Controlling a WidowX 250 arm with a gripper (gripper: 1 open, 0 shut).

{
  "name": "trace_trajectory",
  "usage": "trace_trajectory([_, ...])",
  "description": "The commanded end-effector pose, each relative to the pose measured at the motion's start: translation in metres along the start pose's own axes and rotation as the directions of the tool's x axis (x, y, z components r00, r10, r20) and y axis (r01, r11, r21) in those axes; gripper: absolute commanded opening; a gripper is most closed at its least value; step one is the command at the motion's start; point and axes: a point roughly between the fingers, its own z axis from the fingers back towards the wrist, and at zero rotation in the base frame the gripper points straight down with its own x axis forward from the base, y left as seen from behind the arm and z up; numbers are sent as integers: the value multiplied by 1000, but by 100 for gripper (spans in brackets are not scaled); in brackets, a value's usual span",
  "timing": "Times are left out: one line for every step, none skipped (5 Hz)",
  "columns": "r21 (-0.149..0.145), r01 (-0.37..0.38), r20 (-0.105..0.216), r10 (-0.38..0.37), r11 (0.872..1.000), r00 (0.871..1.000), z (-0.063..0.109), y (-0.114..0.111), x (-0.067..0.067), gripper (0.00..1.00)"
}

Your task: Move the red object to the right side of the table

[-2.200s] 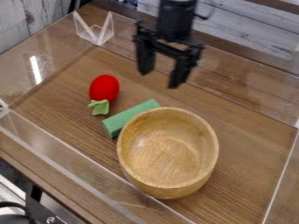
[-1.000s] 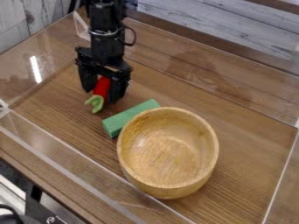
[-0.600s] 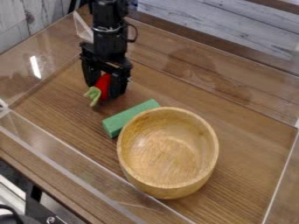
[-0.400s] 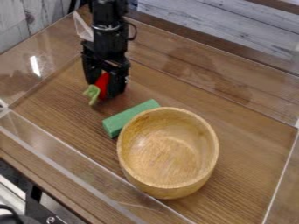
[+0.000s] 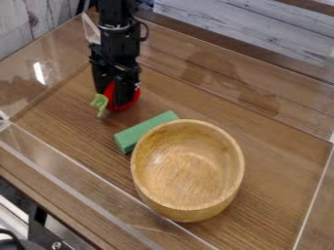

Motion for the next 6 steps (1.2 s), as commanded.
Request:
trace_trajectory([-3,-61,39,61,998,997,13,6,2,100])
trace_trajectory([-12,-93,33,93,996,995,15,5,4,100])
trace_trajectory([-17,-112,26,112,994,993,16,3,5,100])
trace_trajectory([-11,-89,16,89,996,996,11,4,6,100])
trace_trajectory([-6,-72,6,72,997,997,7,5,5,100])
trace_trajectory([-2,-38,-3,38,999,999,13,1,2,100])
